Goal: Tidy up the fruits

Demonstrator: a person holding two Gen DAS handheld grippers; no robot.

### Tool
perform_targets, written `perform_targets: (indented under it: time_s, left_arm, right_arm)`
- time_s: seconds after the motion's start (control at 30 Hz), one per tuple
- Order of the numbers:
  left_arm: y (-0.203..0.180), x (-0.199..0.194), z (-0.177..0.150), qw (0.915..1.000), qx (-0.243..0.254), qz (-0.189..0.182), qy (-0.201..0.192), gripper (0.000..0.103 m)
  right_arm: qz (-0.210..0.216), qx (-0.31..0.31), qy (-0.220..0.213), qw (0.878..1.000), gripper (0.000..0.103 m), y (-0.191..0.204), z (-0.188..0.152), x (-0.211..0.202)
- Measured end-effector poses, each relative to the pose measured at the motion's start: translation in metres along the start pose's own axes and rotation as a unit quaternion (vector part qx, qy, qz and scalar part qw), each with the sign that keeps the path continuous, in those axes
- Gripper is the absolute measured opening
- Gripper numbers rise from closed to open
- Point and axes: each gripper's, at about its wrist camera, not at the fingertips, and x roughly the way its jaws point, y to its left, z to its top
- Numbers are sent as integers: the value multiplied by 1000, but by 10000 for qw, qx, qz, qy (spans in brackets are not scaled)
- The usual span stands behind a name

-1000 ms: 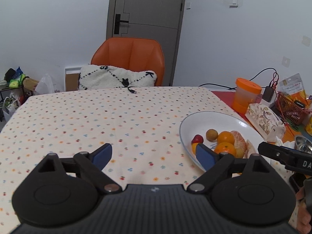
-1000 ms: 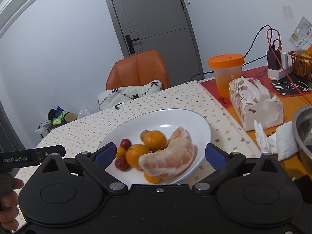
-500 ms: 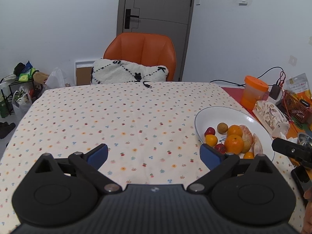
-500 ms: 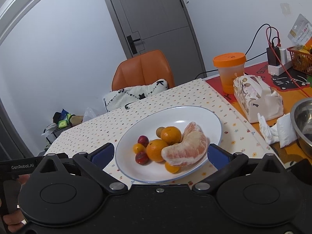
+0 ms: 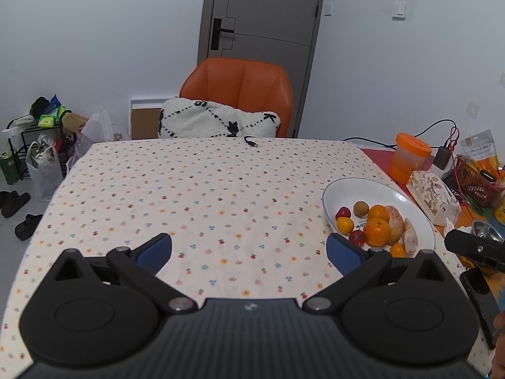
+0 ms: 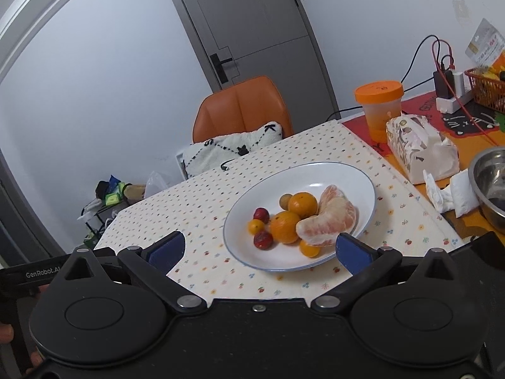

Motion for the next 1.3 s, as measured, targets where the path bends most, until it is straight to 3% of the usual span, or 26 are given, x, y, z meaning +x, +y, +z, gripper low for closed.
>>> perform_targets:
  time_s: [0.37,0.5,1.3]
  left_arm:
    - [21,-43,1,9992,83,283,-262,103]
    - [27,-54,0,9993,14,234,-287,103]
    - [46,-104,-22,9989,122,396,-226,103]
  right_arm:
    - [-120,-201,-141,9996,103,18,0,-22]
    - [-121,-185,-158,9996,103,24,-2,-31]
    - [-18,-675,-136,9976,103,55,-22,-89]
